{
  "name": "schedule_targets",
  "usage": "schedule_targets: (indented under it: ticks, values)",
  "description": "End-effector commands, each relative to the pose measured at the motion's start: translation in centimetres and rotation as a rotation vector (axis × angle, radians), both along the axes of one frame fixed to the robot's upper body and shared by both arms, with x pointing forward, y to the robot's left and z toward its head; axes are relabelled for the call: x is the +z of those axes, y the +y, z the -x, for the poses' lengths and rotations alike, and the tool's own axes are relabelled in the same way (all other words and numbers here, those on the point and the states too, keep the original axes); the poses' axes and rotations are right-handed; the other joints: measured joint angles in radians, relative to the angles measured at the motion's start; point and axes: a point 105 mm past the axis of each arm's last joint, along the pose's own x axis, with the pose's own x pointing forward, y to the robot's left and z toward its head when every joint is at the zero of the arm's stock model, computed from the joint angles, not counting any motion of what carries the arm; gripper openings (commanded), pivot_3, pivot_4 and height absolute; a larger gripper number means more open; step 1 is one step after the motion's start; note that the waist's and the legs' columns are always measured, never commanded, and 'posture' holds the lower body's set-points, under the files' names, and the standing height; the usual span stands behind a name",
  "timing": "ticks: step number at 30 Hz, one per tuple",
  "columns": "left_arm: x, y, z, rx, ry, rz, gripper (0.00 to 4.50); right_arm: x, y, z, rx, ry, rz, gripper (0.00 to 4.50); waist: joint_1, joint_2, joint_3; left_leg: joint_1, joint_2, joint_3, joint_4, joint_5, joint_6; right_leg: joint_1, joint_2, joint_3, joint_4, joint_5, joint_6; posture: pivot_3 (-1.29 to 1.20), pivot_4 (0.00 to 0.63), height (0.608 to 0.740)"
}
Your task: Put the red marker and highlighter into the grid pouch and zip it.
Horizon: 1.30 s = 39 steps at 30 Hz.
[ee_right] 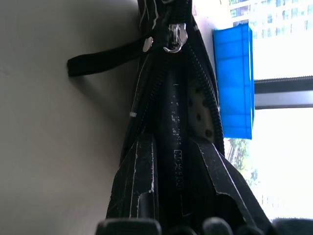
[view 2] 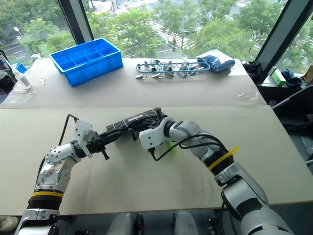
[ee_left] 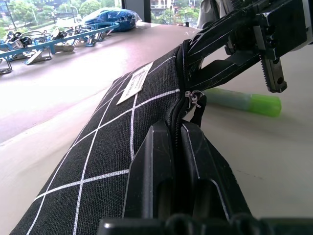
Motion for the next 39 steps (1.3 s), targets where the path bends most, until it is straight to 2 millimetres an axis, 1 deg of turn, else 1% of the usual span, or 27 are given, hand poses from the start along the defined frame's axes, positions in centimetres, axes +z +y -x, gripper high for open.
schedule_targets:
  ticks: [1,4,6,7,8,10,11,13,16,18,20,23,24,26,29,31,33,35,39]
  values:
    - [1.5,-0.3,0.1,-0.01,-0.054,0.023,0.0,0.7,1.5,1.1,0.12,-0.026,-0.01,0.5,0.0,0.0,0.0,0.0,0.0,0.0,0.0,0.0,0.0,0.0,0.0,0.0,0.0,0.0,0.0,0.0,0.15,0.74]
    - [1.4,-0.2,0.2,-0.007,-0.055,0.024,0.0,0.2,1.4,1.0,0.125,0.004,-0.019,0.5,0.0,0.0,0.0,0.0,0.0,0.0,0.0,0.0,0.0,0.0,0.0,0.0,0.0,0.0,0.0,0.0,0.15,0.74]
    - [1.4,-0.3,0.3,-0.005,-0.056,0.026,0.0,0.1,1.0,0.5,0.085,0.07,-0.06,0.5,0.0,0.0,0.0,0.0,0.0,0.001,0.0,0.0,0.0,0.0,0.0,0.0,0.0,0.0,0.0,0.0,0.15,0.74]
    - [1.4,-0.3,0.3,-0.004,-0.056,0.026,0.0,0.2,0.8,0.3,0.065,0.104,-0.085,1.49,0.0,0.0,0.0,0.0,0.0,0.001,0.0,0.0,0.0,0.0,0.0,0.001,0.0,0.0,0.0,0.0,0.15,0.74]
    - [1.4,-0.3,0.3,-0.003,-0.056,0.027,0.0,0.5,0.3,-0.3,0.028,0.11,-0.088,1.68,-0.001,0.0,0.0,0.0,0.0,0.001,0.0,0.0,0.0,0.0,0.0,0.001,0.0,0.0,0.0,0.0,0.15,0.74]
    - [1.4,-0.3,0.3,-0.002,-0.055,0.027,0.0,1.1,-0.4,-1.1,-0.015,0.107,-0.098,2.37,0.0,0.0,0.0,0.0,0.0,0.001,0.0,0.0,0.0,0.0,0.0,0.001,0.001,0.0,0.0,0.0,0.15,0.74]
    - [1.4,-0.3,0.3,-0.001,-0.055,0.026,0.0,1.6,-0.7,-1.3,-0.03,0.115,-0.118,2.63,0.001,0.0,0.0,0.0,0.0,0.001,0.0,0.0,0.0,0.0,0.0,0.001,0.001,0.0,0.0,0.0,0.15,0.74]
    - [1.4,-0.3,0.4,-0.001,-0.054,0.026,0.0,2.2,-1.2,-1.4,-0.032,0.127,-0.131,2.63,0.001,0.0,0.0,0.0,0.0,0.001,0.0,0.0,0.0,0.0,0.0,0.001,0.001,0.0,0.0,0.0,0.15,0.74]
    - [1.4,-0.3,0.3,-0.004,-0.053,0.026,0.0,4.2,-2.9,-1.3,-0.044,0.128,-0.166,2.63,0.002,0.0,0.0,0.0,0.0,0.001,0.0,-0.001,0.001,0.0,0.0,0.001,0.001,0.0,0.0,0.0,0.15,0.74]
    - [1.4,-0.4,0.2,-0.004,-0.053,0.027,0.0,5.2,-4.1,-0.4,-0.03,0.161,-0.187,2.63,0.002,0.0,0.0,0.0,0.0,0.001,0.0,-0.001,0.002,0.0,0.0,0.001,0.001,0.0,0.0,0.0,0.15,0.74]
    - [1.4,-0.4,0.2,-0.005,-0.052,0.027,0.0,6.1,-5.4,0.6,-0.041,0.241,-0.233,2.63,0.003,0.0,0.0,0.0,0.0,0.001,0.0,-0.002,0.004,0.0,0.0,0.001,0.001,0.0,0.0,0.0,0.15,0.74]
    - [1.4,-0.4,0.2,-0.006,-0.051,0.027,0.0,6.7,-7.7,2.3,-0.114,0.484,-0.332,2.63,0.003,0.0,0.0,0.0,0.001,0.0,0.0,-0.003,0.005,0.0,0.0,0.001,0.0,0.0,0.0,0.0,0.15,0.74]
    - [1.4,-0.3,0.2,-0.005,-0.051,0.027,0.0,6.6,-8.5,2.8,-0.163,0.59,-0.377,2.63,0.003,0.0,0.0,0.0,0.001,0.0,0.0,-0.003,0.005,0.0,0.0,0.001,0.0,0.0,0.0,0.0,0.15,0.74]
    - [1.4,-0.3,0.2,-0.003,-0.052,0.027,0.0,6.0,-9.6,3.7,-0.247,0.707,-0.43,2.63,0.005,0.0,0.0,0.0,0.001,0.0,0.0,-0.003,0.005,0.0,-0.001,0.001,0.0,0.0,0.0,0.0,0.15,0.74]
    - [1.4,-0.1,0.3,0.001,-0.052,0.028,0.0,3.8,-10.1,5.1,-0.405,0.878,-0.488,2.63,0.005,0.0,0.0,0.001,0.001,-0.006,0.0,-0.004,0.006,0.001,-0.001,0.001,0.0,0.0,0.0,0.0,0.15,0.74]
    - [1.3,-0.2,0.4,0.003,-0.05,0.03,0.0,1.9,-10.2,5.9,-0.539,0.968,-0.499,2.63,0.004,0.0,0.0,0.001,0.001,-0.008,0.0,-0.004,0.006,0.001,-0.001,0.001,0.0,0.0,-0.001,0.0,0.15,0.74]
    - [1.1,-0.3,0.5,0.002,-0.046,0.032,0.0,0.7,-10.2,6.0,-0.662,1.013,-0.522,2.63,0.003,0.0,0.0,0.001,0.001,-0.009,0.0,-0.004,0.006,0.0,-0.001,0.001,0.001,0.0,-0.001,0.0,0.15,0.74]
    - [1.0,-0.4,0.6,-0.001,-0.043,0.032,0.0,0.0,-9.9,5.7,-0.747,1.028,-0.547,2.63,0.003,0.0,0.0,0.001,0.001,-0.009,0.0,-0.004,0.006,0.0,-0.001,0.002,0.001,0.0,-0.001,0.0,0.15,0.74]
    - [1.0,-0.6,0.5,-0.005,-0.044,0.034,0.0,-1.2,-9.6,5.0,-0.857,1.041,-0.566,2.63,0.004,0.0,0.0,0.0,0.0,-0.009,0.0,-0.004,0.006,0.0,-0.001,0.001,0.001,0.0,-0.001,0.0,0.15,0.74]
